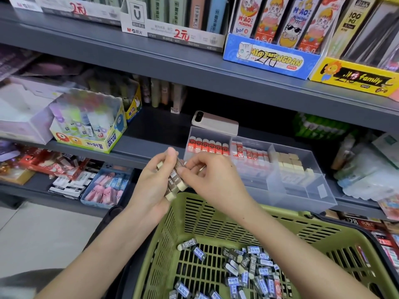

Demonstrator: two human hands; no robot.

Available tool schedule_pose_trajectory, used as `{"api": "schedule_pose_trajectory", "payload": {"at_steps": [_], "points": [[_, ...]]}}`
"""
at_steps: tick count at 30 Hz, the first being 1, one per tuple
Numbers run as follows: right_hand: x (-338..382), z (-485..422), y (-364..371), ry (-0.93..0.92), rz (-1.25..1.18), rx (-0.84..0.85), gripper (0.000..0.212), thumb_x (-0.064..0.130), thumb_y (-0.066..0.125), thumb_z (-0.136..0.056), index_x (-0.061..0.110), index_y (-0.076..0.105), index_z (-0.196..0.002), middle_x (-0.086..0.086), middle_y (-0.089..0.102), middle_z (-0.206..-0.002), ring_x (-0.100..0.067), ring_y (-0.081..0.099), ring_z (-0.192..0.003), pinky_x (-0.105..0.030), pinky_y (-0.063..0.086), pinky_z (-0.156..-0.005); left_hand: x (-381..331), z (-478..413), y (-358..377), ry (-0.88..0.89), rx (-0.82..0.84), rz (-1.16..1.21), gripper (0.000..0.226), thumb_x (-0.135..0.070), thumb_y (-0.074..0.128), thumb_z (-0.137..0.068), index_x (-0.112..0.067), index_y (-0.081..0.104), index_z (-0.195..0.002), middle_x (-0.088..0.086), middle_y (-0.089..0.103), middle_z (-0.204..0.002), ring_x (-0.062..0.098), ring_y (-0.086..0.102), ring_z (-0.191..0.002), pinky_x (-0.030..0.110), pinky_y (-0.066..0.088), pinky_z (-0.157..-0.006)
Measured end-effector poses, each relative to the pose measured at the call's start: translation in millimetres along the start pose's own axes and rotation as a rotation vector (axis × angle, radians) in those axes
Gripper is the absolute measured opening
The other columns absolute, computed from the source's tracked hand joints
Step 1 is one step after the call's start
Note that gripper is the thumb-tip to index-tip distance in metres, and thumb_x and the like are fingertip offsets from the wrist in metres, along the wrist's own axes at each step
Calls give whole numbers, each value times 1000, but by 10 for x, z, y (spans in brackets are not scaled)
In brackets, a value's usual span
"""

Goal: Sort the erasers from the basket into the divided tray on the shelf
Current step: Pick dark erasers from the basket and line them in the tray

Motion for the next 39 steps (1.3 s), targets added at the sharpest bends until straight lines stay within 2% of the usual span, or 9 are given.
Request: {"api": "schedule_pose_trajectory", "payload": {"at_steps": [6,11,14,17,20,24,29,33,39], "points": [[1,46,22,89,-236,-32,16,27,74,-76,25,61,-85,10,61,-77,-2,54,-64,-25,51,-66,-45,20,12,94,-4,-8,38,-44,73,-62,-18,68,-89,5,71,-79,18,70,-71,27,55,-56],[-89,-56,-151,73,-546,-202,9,11,66,-83,20,65,-84,12,64,-69,2,57,-60,-13,46,-59,37,12,35,-25,29,83,32,-37,71,-64,-11,68,-83,9,71,-76,18,70,-65,27,55,-55],[-221,-226,-419,0,-280,-219,15,22,61,-89,28,63,-75,15,62,-62,3,53,-55,-20,46,-59,35,-14,-30,-73,-15,177,38,-33,70,-64,-6,64,-90,9,71,-71,19,70,-65,28,56,-57],[-410,-396,-487,43,68,-83,15,23,58,-91,24,63,-77,7,65,-64,-9,62,-57,-35,54,-71,-26,-57,-120,-65,-67,210,38,-32,68,-65,-4,63,-91,9,72,-69,20,72,-68,28,57,-57],[-538,-476,-338,124,74,89,17,21,59,-92,8,69,-88,-5,68,-65,-13,66,-56,-34,57,-71,-75,-82,-165,-68,-92,239,38,-32,68,-65,-4,63,-91,9,72,-69,20,72,-68,28,57,-57],[-599,-500,-93,208,64,239,20,17,57,-93,3,69,-101,-8,70,-71,-5,65,-54,-23,56,-68,-87,-100,-188,-73,-105,250,38,-32,68,-64,-5,63,-90,10,72,-70,20,72,-68,28,57,-55],[-583,-536,51,211,133,259,19,7,54,-93,5,65,-108,-3,65,-80,-14,70,-68,-32,56,-79,-73,-111,-185,-91,-96,243,40,-33,68,-63,-5,63,-91,9,73,-70,20,72,-69,28,56,-55],[-591,-538,99,211,189,170,9,7,63,-87,6,68,-94,-8,69,-75,-17,67,-73,-36,54,-82,-55,-105,-187,-103,-80,252,39,-33,70,-64,-5,65,-90,10,73,-72,21,73,-71,29,57,-57],[-545,-515,128,120,338,144,15,9,62,-87,6,72,-97,-8,70,-94,-15,56,-76,-26,48,-76,-43,-97,-162,-99,-61,251,39,-33,69,-64,-4,64,-90,10,73,-72,21,73,-71,29,57,-57]]}}
Point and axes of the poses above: each hand's wrist, its own z-axis away from the middle knuckle, its own y-axis out of the palm, x = y × z, the point moved 4 cm from there along -z, towards the middle knuckle
